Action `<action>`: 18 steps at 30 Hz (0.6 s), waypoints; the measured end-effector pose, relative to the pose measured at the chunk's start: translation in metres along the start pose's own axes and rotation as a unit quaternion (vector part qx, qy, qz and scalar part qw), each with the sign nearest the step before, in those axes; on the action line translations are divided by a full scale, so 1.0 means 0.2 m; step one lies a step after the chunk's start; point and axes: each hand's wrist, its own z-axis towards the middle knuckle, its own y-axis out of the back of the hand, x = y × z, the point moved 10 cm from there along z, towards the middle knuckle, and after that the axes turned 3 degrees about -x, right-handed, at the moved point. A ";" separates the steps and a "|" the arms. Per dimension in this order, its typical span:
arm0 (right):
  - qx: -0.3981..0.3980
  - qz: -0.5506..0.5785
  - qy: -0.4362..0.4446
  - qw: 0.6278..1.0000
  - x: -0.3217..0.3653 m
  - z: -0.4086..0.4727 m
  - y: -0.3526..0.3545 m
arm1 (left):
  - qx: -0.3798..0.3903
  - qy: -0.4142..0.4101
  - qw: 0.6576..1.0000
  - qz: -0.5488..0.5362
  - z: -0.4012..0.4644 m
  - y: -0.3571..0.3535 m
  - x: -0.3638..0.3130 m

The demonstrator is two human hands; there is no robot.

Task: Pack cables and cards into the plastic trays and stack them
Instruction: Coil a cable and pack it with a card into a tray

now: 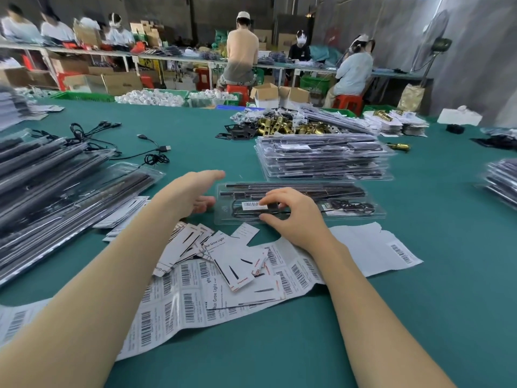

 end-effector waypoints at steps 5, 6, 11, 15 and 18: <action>-0.075 0.011 0.030 0.997 0.04 0.00 0.08 | 0.053 0.048 0.987 -0.146 -0.01 -0.03 0.02; -0.095 0.017 0.034 0.995 0.05 0.00 0.10 | 0.066 0.038 0.984 -0.163 -0.02 -0.05 0.00; -0.104 -0.003 0.058 0.993 0.08 -0.01 0.10 | 0.203 0.022 0.960 -0.191 -0.15 -0.22 -0.01; -0.097 0.016 0.044 0.994 0.03 -0.01 0.11 | 0.236 0.027 0.937 -0.256 -0.18 -0.25 0.03; -0.162 0.010 0.079 0.984 0.09 -0.03 0.16 | 0.231 0.014 0.925 -0.301 -0.18 -0.25 0.03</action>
